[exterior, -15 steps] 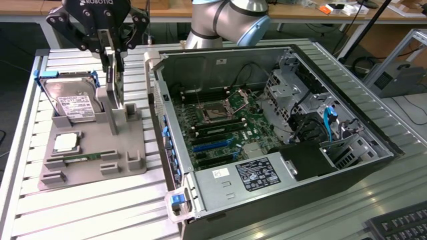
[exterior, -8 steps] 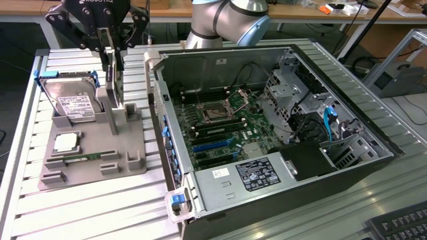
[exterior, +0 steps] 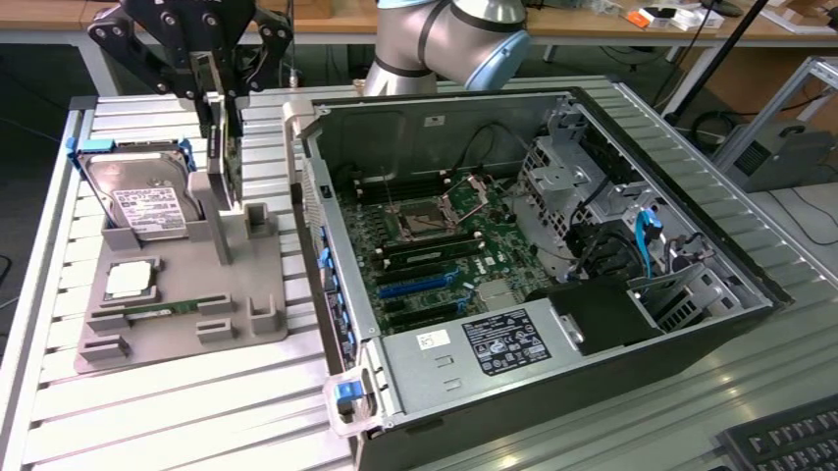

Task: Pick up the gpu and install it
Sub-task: 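Pick up the gpu and move the gpu toward the slot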

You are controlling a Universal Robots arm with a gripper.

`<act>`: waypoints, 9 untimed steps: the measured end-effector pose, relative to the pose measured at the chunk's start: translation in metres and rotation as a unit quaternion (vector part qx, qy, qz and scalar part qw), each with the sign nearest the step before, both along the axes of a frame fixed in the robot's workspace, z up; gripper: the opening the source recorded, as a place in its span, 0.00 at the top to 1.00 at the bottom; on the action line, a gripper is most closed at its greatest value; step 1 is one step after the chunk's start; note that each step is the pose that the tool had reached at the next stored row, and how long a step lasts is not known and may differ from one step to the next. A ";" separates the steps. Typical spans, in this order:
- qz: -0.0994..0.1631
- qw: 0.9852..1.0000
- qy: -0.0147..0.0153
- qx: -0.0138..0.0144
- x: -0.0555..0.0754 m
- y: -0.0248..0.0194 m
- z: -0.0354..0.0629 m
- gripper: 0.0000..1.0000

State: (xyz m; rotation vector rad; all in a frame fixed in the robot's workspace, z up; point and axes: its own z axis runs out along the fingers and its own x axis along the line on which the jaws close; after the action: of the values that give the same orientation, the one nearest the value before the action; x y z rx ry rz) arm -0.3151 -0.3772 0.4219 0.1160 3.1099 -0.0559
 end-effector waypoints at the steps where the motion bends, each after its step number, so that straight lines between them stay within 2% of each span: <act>1: 0.000 1.000 0.000 0.000 0.000 0.0000 0.0000 0.73; 9: 0.000 1.000 0.000 -0.001 0.002 0.0001 0.0000 0.73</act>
State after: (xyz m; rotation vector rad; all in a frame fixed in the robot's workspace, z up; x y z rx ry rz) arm -0.3129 -0.3772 0.4218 0.1162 3.1098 -0.0581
